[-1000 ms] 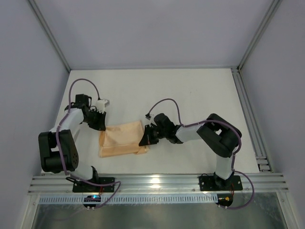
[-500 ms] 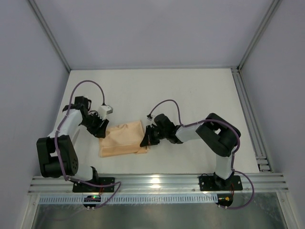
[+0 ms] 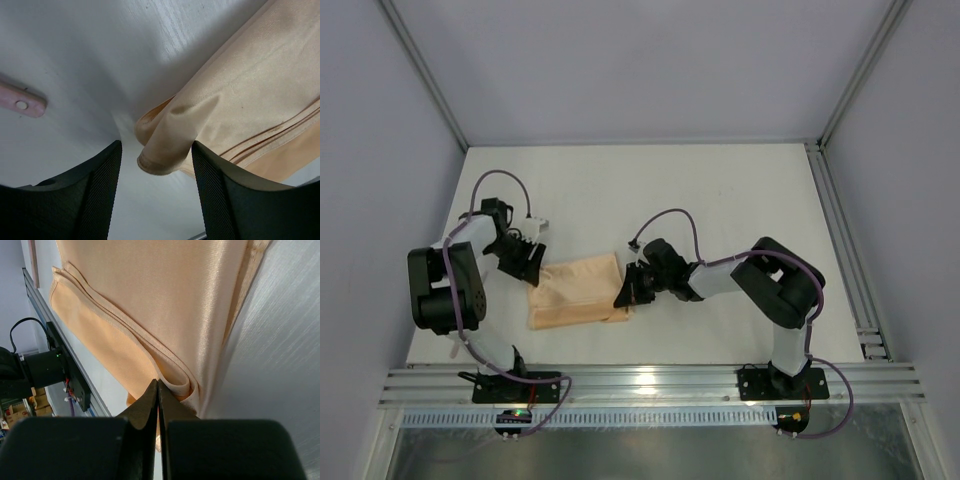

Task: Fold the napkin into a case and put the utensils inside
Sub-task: Pick up the 2/3-rectangle-folded napkin from the center of the board.

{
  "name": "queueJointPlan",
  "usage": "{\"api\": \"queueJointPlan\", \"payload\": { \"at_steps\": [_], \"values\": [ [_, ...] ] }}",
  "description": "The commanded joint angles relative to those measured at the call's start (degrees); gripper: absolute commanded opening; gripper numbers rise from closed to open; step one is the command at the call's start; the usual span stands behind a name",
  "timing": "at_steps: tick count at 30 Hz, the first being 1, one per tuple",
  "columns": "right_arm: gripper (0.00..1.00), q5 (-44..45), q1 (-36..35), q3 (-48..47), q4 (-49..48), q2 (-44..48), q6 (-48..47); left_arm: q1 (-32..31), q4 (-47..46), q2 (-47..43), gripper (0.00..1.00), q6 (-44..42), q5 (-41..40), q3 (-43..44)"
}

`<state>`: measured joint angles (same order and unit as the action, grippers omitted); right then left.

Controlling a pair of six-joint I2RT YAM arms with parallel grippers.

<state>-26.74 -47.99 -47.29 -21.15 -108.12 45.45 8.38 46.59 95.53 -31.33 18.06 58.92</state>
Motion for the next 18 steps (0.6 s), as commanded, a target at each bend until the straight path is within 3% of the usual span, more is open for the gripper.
{"api": "queueJointPlan", "payload": {
  "at_steps": [1,8,13,18],
  "values": [
    [0.03,2.5,0.1,-1.0,1.7,-0.2,-1.2,0.2,2.5,3.1,0.60,0.8,4.1,1.9],
    [0.03,2.8,0.1,-0.3,1.6,0.2,-1.3,0.3,1.9,6.3,0.48,1.9,7.5,3.6],
    [0.03,3.1,0.1,-0.7,2.2,0.1,-1.2,0.3,4.2,5.0,0.22,0.1,13.2,3.7],
    [0.03,2.8,0.2,-1.1,3.0,-0.4,0.3,0.3,7.9,-3.3,0.00,-8.1,18.2,0.5]
  ]
}}
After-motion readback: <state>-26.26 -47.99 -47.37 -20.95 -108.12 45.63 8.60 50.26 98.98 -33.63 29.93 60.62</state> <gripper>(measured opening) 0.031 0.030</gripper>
